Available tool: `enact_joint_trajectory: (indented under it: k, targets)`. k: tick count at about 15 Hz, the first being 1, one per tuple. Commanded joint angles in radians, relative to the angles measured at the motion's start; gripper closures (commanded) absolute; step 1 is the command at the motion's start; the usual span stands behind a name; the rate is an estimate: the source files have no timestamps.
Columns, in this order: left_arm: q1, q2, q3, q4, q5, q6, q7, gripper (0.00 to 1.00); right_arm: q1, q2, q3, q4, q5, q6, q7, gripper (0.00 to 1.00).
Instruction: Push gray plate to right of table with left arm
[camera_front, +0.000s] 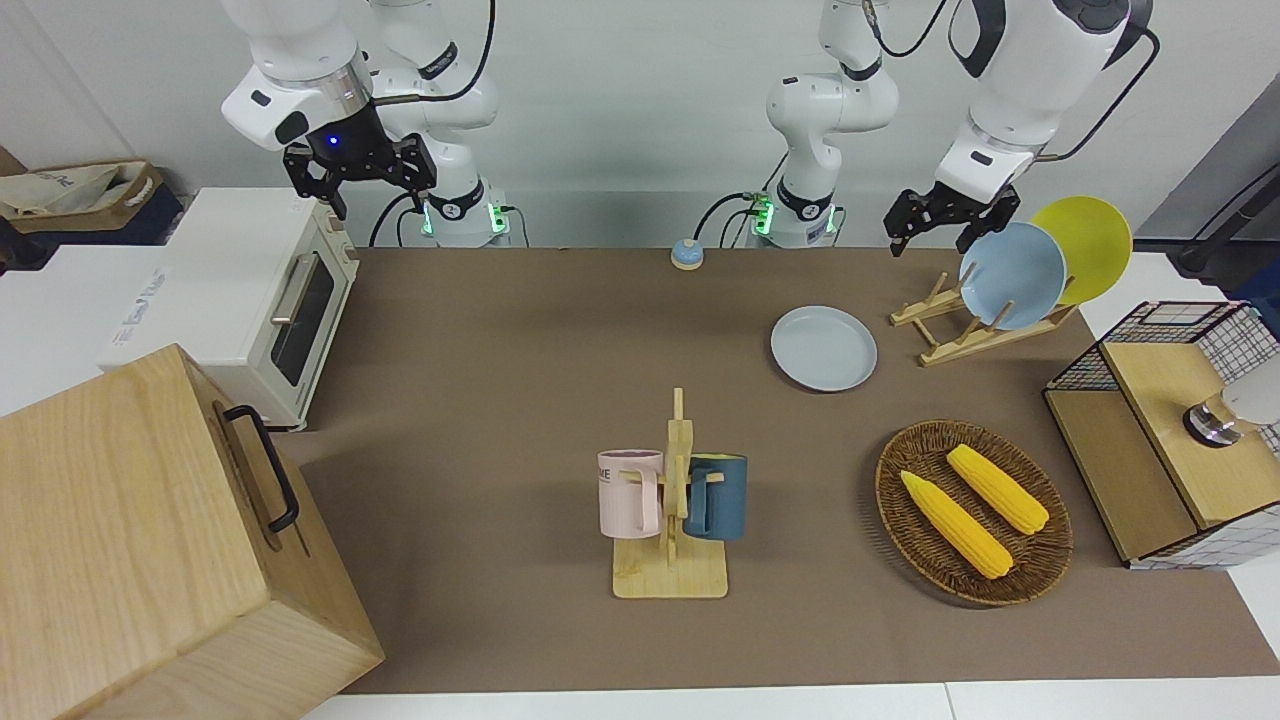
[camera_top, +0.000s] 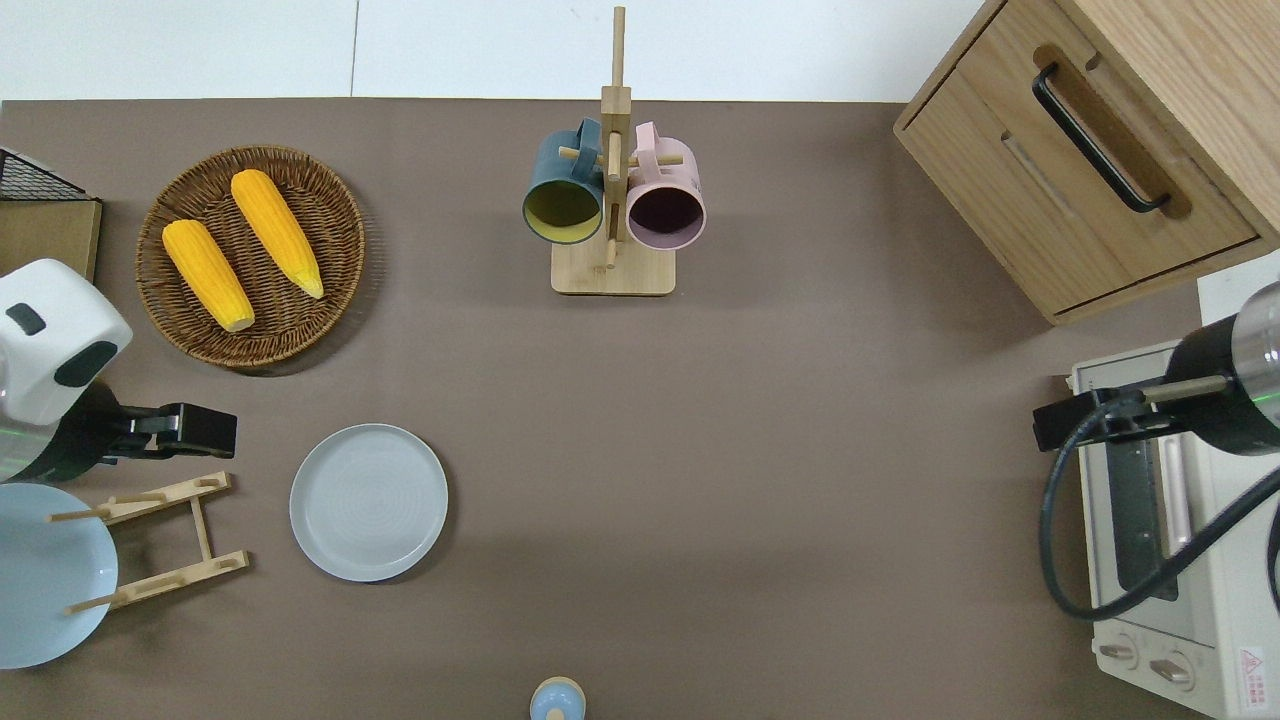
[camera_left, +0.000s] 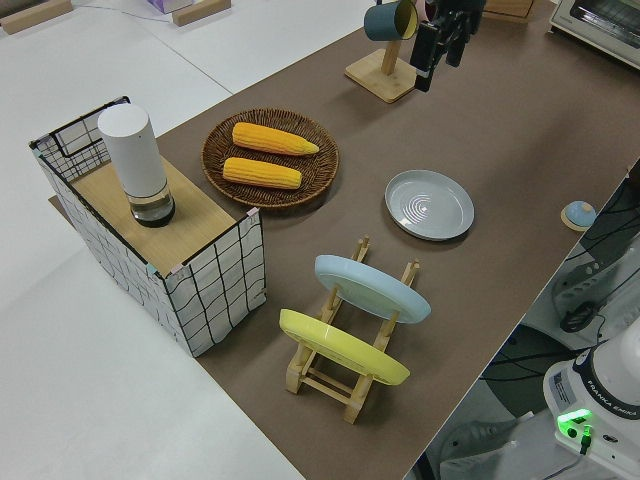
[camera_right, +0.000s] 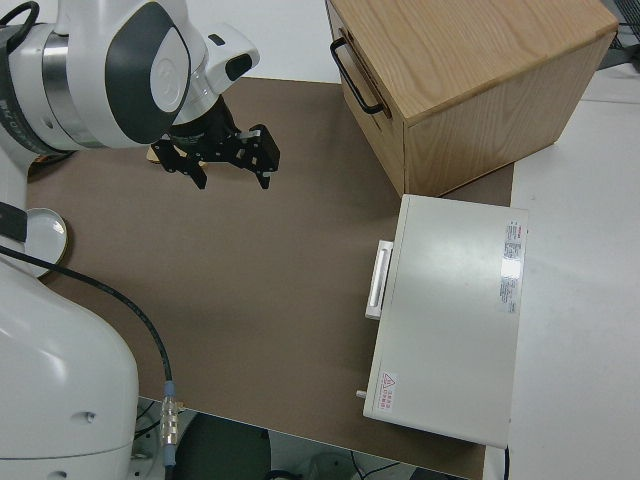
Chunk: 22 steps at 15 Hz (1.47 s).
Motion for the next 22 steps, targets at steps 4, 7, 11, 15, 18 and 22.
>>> enact_joint_trajectory:
  k: [4,7,11,15,18,22]
  targets:
    - [0.003,-0.122,0.017,-0.218,-0.037,0.09,0.066,0.01,-0.02,-0.002,0.016,0.009,0.004,-0.016,0.013,0.017]
    - [0.004,-0.124,0.019,-0.282,-0.037,0.14,0.095,0.01,-0.019,-0.002,0.016,0.009,0.004,-0.016,0.012,0.017]
    - [0.007,-0.141,0.019,-0.377,-0.036,0.231,0.101,0.01,-0.019,-0.002,0.016,0.009,0.004,-0.016,0.013,0.017]
    - [0.016,-0.152,0.035,-0.46,-0.036,0.309,0.146,0.01,-0.019,-0.002,0.016,0.009,0.004,-0.016,0.013,0.017]
    - [0.015,-0.17,0.045,-0.522,-0.036,0.361,0.153,0.01,-0.019,-0.002,0.016,0.009,0.004,-0.016,0.012,0.017]
    - [0.012,-0.202,0.045,-0.634,-0.036,0.468,0.155,0.01,-0.02,-0.002,0.016,0.009,0.004,-0.016,0.013,0.017]
